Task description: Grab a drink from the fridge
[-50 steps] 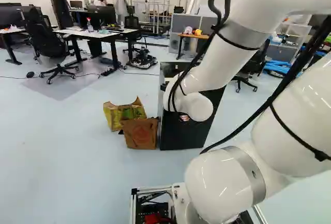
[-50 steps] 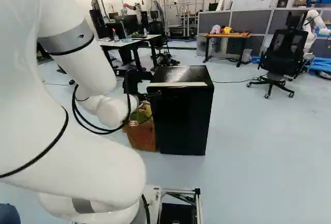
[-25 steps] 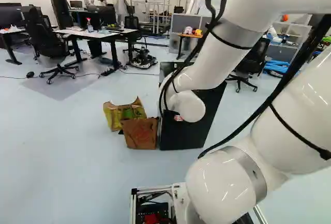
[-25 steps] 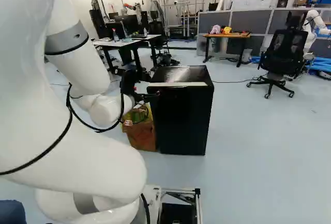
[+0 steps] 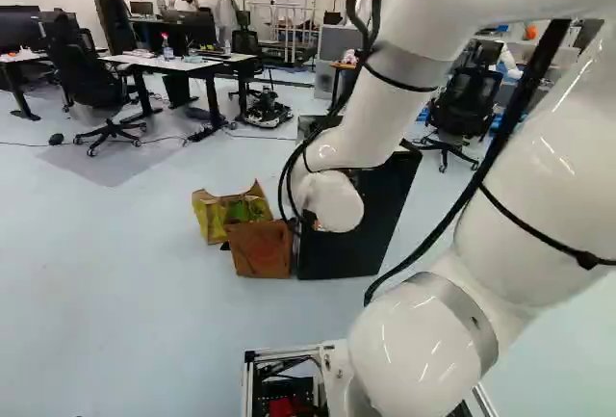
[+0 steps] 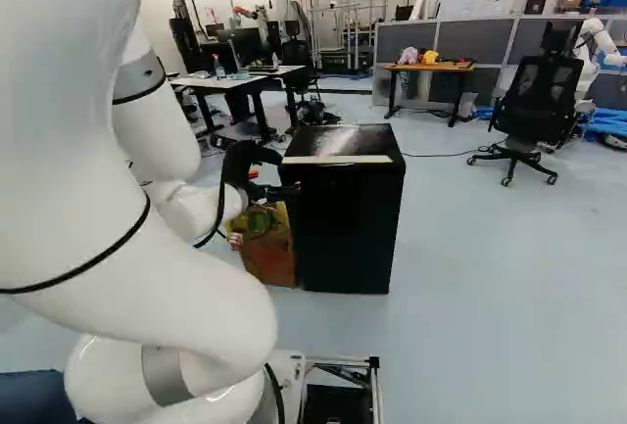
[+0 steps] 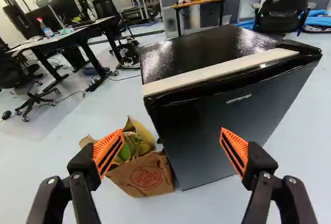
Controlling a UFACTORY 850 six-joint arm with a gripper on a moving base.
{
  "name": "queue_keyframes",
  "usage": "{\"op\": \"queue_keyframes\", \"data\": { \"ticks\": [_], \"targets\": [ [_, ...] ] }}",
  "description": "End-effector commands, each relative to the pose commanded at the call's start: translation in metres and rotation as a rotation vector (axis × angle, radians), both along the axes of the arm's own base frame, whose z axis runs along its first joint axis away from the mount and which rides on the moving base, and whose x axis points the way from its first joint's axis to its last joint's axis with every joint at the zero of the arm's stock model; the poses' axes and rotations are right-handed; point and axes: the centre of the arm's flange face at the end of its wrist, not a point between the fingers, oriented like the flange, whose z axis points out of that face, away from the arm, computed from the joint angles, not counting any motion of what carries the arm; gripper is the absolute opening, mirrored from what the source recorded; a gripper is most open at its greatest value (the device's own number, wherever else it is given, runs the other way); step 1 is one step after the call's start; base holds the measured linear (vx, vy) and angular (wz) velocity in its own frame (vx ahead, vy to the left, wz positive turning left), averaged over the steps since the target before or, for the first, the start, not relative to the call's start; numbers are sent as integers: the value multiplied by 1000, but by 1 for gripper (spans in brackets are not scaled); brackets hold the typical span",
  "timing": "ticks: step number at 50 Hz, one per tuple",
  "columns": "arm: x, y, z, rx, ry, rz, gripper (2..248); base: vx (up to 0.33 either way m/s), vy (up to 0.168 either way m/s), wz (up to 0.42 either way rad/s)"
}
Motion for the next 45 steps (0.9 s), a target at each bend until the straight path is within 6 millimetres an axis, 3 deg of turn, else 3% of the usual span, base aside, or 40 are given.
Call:
{"op": "queue_keyframes", "data": {
  "ticks": [45],
  "targets": [
    [22,49,-33,-76,-40,-73,247,0,0,0]
  ]
}}
